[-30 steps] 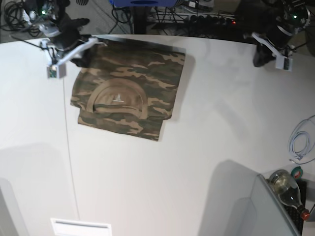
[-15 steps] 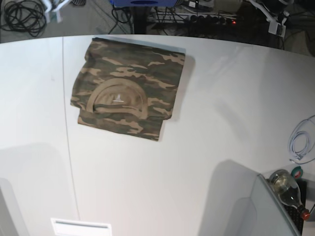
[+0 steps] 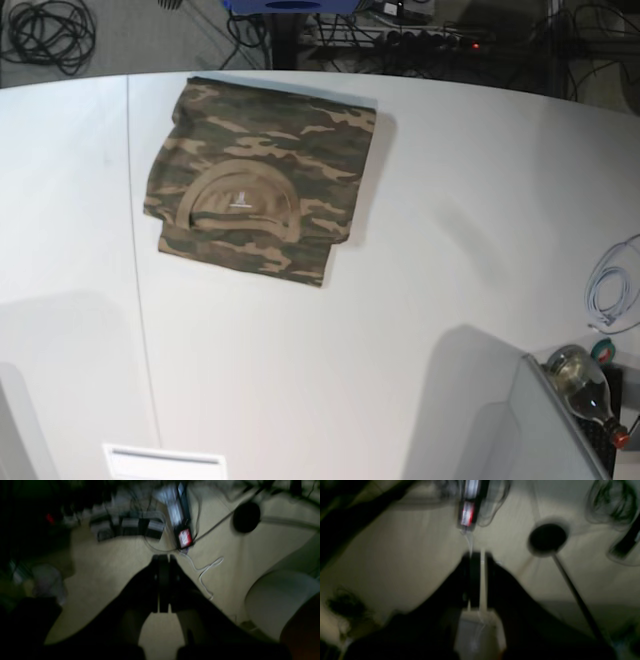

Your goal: Layout the t-shirt on the table in an organized manner, then fold the t-shirt properly

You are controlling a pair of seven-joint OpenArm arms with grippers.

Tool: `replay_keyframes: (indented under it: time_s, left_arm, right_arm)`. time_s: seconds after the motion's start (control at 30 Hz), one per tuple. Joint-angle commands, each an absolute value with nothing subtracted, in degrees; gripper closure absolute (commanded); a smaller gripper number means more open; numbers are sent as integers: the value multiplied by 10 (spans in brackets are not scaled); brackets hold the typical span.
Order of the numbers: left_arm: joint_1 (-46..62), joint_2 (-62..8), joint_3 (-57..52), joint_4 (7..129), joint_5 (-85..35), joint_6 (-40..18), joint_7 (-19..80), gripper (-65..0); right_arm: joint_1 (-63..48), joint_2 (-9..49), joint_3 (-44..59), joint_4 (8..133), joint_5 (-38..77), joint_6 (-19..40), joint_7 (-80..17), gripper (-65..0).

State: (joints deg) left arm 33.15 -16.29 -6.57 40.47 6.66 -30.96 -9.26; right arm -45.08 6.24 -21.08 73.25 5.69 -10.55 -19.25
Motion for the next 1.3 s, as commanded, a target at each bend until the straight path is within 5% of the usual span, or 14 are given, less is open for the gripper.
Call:
replay_keyframes:
  time_s: [0.0, 0.27, 0.37, 0.6, 1.27]
  left_arm:
    - [313, -171, -51, 371, 60, -299, -114, 0]
    - [126, -121, 58, 28, 66, -167, -168, 0]
    - [114, -83, 86, 21, 66, -95, -168, 0]
    - [103, -24, 89, 46, 66, 0, -164, 0]
    - [92, -51, 91, 41, 66, 1, -164, 0]
  right_arm:
    - [-443, 61, -214, 690, 58, -105, -171, -27]
    - [-212, 64, -216, 167, 55, -104, 121, -32]
    - [-146, 64, -216, 37, 54, -103, 252, -35]
    - [-141, 102, -216, 52, 54, -103, 289, -36]
    - [-113, 91, -215, 52, 54, -103, 290, -36]
